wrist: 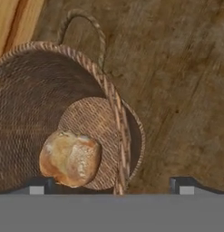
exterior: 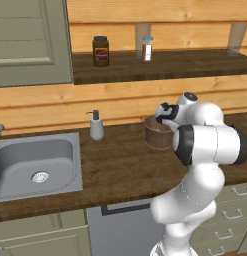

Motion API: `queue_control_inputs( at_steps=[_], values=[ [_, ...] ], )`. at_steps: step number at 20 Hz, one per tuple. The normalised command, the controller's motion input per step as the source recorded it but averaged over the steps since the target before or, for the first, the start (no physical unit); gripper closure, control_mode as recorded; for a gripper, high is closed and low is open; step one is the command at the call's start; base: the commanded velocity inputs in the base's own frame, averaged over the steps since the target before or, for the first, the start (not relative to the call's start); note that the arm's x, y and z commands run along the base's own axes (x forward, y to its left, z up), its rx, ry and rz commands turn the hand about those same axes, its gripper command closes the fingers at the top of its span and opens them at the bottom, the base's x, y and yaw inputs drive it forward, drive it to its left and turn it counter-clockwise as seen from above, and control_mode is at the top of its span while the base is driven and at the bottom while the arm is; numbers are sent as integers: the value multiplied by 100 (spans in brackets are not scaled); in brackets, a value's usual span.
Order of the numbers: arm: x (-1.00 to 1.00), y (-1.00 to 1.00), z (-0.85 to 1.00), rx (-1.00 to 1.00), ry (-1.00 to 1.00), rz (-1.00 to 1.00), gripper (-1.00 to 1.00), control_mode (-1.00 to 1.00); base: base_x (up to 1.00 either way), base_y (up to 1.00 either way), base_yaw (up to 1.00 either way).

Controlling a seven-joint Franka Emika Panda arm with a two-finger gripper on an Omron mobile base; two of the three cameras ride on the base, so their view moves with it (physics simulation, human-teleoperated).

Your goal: Open the cabinet, pick up the bread from the cabinet and place it in the basket. Then move the basket to the dining counter.

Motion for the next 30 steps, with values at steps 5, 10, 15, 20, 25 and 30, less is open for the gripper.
queue_control_inputs(
  at_steps=[5, 10, 15, 20, 25, 30],
  values=[
    [8, 0, -44, 8, 0, -1, -100, -100, 0, 0, 0],
    [7, 0, -42, 5, 0, -1, -100, -100, 0, 0, 0],
    [1, 13, -37, 2, 0, -1, 100, -100, 0, 0, 0],
    [-11, 29, -40, 2, -1, -1, 100, -100, 0, 0, 0],
    [-71, -8, 67, 3, -27, 0, 100, -100, 0, 0, 0],
    [-100, 0, 80, 1, 5, -6, 100, -100, 0, 0, 0]
  ],
)
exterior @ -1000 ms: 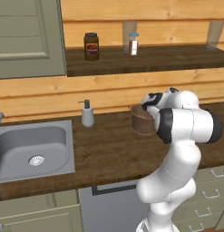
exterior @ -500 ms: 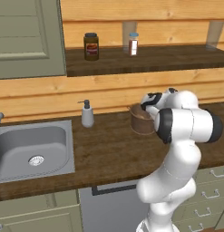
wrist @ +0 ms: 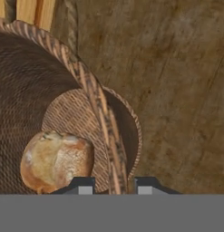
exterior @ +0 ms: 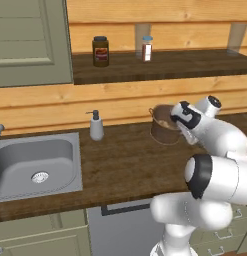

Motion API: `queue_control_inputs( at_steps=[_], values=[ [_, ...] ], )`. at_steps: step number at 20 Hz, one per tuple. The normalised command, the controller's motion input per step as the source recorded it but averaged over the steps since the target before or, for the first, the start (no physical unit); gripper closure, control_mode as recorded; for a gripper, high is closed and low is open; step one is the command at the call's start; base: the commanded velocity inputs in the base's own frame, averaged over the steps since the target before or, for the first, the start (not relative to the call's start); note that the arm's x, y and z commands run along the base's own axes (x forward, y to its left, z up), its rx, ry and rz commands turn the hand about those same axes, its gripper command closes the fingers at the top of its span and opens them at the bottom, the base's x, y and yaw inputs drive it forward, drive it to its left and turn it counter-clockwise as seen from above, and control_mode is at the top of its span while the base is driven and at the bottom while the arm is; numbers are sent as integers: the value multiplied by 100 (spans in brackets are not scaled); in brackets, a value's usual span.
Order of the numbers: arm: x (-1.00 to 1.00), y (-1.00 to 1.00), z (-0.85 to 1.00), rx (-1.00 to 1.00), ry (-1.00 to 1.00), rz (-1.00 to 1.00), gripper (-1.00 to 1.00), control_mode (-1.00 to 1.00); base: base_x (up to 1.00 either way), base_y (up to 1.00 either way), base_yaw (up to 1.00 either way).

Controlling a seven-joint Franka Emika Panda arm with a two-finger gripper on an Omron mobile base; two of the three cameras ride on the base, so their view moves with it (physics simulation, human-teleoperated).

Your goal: Open the cabinet, pick up the bread from the cabinet and place it in the basket. Then move the basket to the dining counter.

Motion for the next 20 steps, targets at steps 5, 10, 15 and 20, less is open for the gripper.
queue_control_inputs(
  at_steps=[5, 10, 15, 20],
  values=[
    [-71, 1, 86, 0, 20, -9, 100, -100, 0, 0, 0],
    [-21, 0, 45, 0, 9, -3, 100, -100, 0, 0, 0],
    [0, 0, 0, 0, 0, 0, 100, -100, 0, 0, 0],
    [-7, 0, 0, 0, 0, 0, 100, -100, 0, 0, 0]
  ],
)
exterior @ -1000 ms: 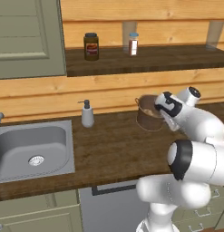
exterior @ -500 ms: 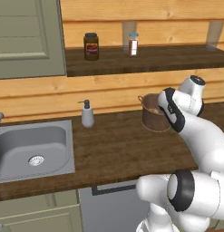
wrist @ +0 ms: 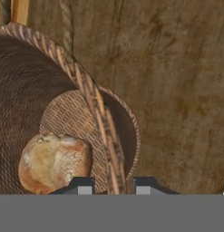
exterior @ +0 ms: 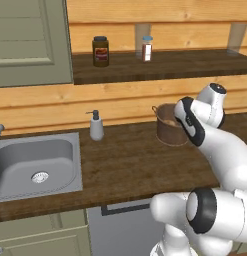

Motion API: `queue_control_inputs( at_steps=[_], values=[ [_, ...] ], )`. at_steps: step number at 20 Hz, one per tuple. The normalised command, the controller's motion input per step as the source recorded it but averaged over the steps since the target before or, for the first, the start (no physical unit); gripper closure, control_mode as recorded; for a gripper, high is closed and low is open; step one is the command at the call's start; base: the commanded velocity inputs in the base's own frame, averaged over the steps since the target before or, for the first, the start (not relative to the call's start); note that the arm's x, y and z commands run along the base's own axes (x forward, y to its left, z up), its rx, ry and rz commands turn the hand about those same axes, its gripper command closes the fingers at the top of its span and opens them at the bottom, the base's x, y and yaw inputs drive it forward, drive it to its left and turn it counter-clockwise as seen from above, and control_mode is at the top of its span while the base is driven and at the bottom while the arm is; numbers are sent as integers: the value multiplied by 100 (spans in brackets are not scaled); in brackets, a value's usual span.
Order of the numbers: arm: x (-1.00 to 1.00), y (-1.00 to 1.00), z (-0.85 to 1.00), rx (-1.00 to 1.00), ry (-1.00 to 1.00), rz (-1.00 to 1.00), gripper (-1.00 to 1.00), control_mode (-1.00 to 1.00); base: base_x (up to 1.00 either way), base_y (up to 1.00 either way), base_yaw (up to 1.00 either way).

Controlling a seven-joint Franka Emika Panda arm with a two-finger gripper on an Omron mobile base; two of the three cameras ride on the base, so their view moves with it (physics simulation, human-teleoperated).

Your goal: Open the cabinet, pick up the bread from the cabinet and place it in the basket. Then move the basket to the dining counter.

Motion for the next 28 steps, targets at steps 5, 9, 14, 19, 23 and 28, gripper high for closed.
queue_control_inputs(
  at_steps=[5, 9, 14, 19, 23, 28],
  values=[
    [-17, 0, 0, 0, -1, 0, 100, 100, -80, -2, 0],
    [0, 0, 0, 0, 0, 0, 100, 100, -100, -10, 5],
    [0, 0, 0, 0, 0, 0, 100, 100, -65, 0, 84],
    [0, 0, 0, 0, 0, 0, 100, 100, -15, 0, 100],
    [0, 0, 0, 0, 0, 0, 100, 100, -15, 0, 100],
    [0, 0, 0, 0, 0, 0, 100, 100, -15, 0, 100]
  ],
)
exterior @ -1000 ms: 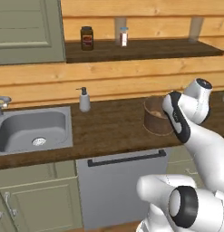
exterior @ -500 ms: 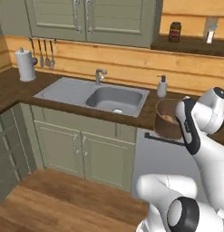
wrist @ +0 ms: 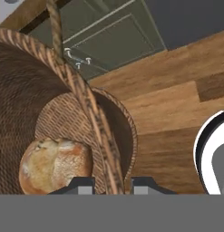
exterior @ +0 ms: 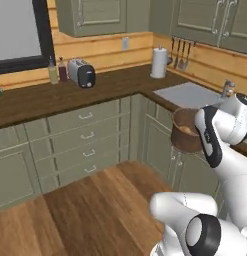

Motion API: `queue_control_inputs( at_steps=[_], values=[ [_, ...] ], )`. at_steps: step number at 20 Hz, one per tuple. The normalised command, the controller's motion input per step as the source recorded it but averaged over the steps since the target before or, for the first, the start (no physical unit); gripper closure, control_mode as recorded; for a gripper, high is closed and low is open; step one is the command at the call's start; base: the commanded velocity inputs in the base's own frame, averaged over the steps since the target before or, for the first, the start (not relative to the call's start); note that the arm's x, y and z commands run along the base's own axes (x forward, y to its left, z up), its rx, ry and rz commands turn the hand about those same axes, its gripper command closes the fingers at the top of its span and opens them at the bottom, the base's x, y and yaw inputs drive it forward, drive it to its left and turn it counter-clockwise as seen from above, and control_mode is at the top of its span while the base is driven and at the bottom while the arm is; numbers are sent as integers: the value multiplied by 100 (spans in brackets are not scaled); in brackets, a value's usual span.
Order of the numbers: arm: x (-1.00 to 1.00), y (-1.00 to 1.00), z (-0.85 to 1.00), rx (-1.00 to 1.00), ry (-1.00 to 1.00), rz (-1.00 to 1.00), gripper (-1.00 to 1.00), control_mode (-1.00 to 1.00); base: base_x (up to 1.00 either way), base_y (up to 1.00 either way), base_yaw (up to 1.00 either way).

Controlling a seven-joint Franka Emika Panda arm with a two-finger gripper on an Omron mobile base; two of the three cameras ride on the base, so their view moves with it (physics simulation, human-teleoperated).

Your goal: Open the cabinet, pick up the bread from the cabinet and place it in the basket. Then move the basket to the dining counter.

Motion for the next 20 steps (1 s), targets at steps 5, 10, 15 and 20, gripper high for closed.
queue_control_inputs(
  at_steps=[5, 10, 15, 20],
  values=[
    [0, 0, 0, 0, 0, 0, 100, 100, -14, 0, 100],
    [0, 0, 0, 0, 0, 0, 100, 100, -14, 0, 100],
    [0, 0, 0, 0, 0, 0, 100, 100, -13, 0, 100],
    [0, 0, 0, 0, 0, 0, 100, 100, -13, 0, 100]
  ],
)
